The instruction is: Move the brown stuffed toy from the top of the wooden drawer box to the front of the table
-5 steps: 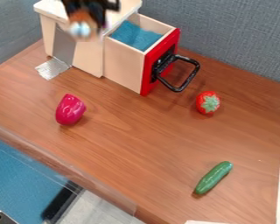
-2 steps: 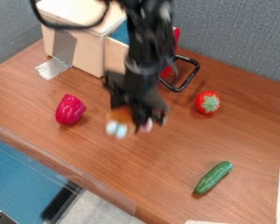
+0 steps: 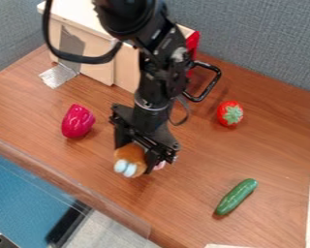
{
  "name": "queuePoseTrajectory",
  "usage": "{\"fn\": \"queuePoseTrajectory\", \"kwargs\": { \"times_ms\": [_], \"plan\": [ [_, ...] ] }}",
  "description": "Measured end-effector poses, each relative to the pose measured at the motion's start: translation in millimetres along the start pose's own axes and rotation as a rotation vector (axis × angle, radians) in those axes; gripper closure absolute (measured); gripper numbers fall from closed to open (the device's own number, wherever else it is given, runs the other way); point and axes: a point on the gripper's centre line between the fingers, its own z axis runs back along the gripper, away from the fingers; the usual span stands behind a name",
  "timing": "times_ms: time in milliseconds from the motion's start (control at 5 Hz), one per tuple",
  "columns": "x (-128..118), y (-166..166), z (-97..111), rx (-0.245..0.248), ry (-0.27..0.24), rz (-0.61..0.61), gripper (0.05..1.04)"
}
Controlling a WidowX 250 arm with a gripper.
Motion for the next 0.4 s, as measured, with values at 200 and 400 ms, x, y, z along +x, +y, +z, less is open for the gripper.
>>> {"fn": "queuePoseTrajectory", "kwargs": {
  "times_ms": [200,400],
  "plan": [
    [-2,3,9,-0.066,-0.029,0.038,0.073],
    [1,3,38,-0.108,-0.103,0.042,0.078]
  ]
}}
